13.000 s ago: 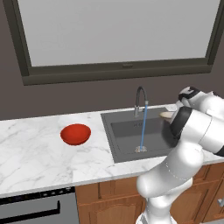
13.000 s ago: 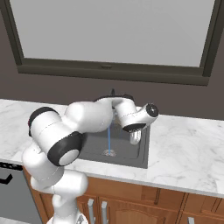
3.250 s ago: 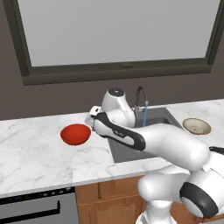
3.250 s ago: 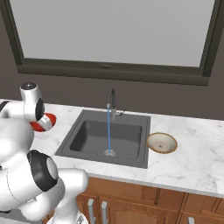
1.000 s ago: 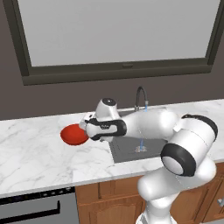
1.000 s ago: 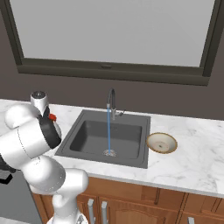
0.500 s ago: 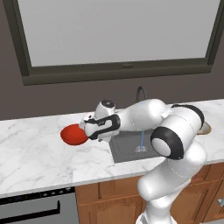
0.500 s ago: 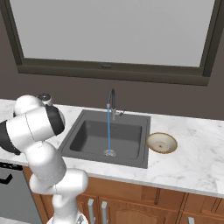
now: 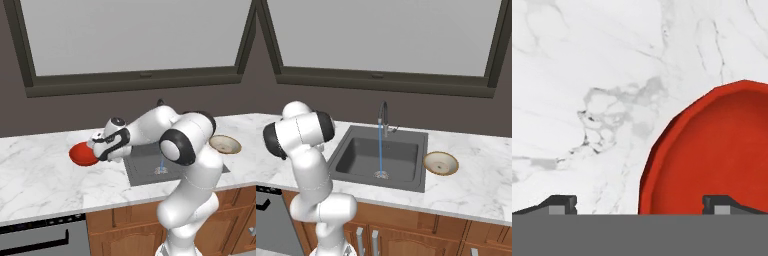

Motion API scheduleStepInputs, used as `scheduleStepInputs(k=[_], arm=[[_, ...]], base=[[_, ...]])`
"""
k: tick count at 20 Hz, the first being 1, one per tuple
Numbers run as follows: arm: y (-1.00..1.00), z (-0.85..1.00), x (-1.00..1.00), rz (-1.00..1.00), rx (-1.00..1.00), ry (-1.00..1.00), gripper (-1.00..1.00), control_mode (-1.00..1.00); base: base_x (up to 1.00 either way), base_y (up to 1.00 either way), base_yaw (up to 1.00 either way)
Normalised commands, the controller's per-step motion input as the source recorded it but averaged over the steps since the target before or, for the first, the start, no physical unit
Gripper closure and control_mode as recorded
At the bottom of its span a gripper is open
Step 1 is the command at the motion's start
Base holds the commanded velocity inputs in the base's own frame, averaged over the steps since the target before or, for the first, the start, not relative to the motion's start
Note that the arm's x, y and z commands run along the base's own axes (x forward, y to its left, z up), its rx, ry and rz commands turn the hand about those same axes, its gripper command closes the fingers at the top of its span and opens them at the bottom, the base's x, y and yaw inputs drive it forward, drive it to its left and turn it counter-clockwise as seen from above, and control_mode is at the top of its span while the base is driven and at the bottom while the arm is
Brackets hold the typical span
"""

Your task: Rinse each bowl for a few seconds and place them down in the sink or on the counter.

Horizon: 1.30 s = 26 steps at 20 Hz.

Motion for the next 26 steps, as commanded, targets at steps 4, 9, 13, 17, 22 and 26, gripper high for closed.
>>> scheduleStepInputs(k=[4,9,13,17,22,26], arm=[[0.13,-0.24,0.35,-0.01,0.01,0.01,-1.0,-1.0],[0.06,-0.25,0.27,0.0,0.02,0.0,-1.0,-1.0],[0.17,-0.3,0.33,-0.01,0.03,0.01,1.0,-1.0],[0.14,-0.26,0.31,-0.01,0.03,0.0,1.0,-1.0],[0.09,-0.15,0.23,0.0,0.02,0.0,1.0,-1.0],[0.03,-0.09,0.11,0.0,0.01,0.01,1.0,-1.0]], base=[[0.0,0.0,0.0],[0.0,0.0,0.0],[0.0,0.0,0.0],[0.0,0.0,0.0],[0.0,0.0,0.0],[0.0,0.0,0.0]])
